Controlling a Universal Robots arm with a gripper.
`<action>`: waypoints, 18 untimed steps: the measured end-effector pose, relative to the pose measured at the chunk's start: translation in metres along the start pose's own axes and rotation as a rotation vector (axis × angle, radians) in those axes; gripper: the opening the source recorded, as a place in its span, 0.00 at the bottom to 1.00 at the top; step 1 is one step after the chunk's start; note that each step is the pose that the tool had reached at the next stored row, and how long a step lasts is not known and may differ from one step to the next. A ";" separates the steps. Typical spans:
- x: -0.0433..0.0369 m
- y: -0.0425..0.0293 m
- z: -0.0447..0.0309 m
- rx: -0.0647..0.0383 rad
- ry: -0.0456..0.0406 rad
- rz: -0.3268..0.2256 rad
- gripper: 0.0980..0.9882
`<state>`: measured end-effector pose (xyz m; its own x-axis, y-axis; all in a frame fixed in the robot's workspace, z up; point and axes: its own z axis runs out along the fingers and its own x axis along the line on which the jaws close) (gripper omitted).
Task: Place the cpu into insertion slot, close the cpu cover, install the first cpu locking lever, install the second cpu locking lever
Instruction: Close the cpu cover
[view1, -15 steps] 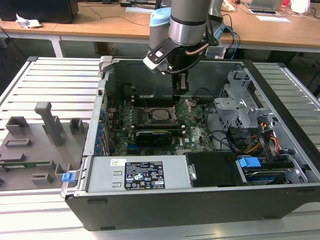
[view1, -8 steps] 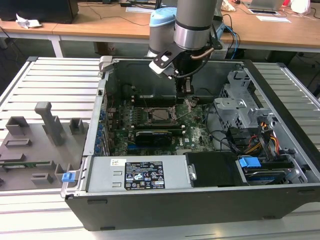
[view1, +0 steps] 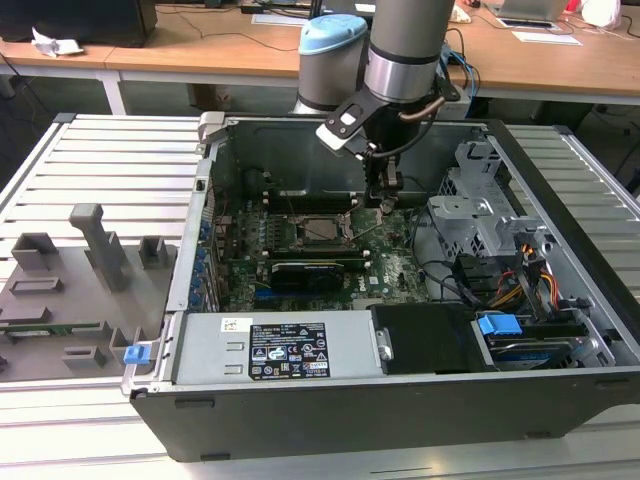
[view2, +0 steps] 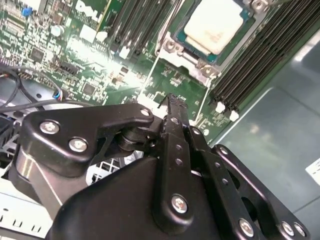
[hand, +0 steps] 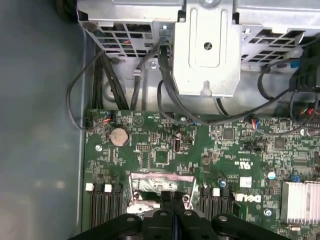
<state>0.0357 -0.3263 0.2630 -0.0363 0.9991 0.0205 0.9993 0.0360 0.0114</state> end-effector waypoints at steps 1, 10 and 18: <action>0.0001 0.0009 0.0004 0.000 0.0000 -0.002 0.01; 0.0043 0.0154 0.0044 0.001 -0.0008 -0.028 0.01; 0.0075 0.0312 0.0080 0.001 -0.0009 -0.028 0.01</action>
<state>0.0666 -0.3175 0.2555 -0.0645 0.9977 0.0192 0.9979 0.0643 0.0106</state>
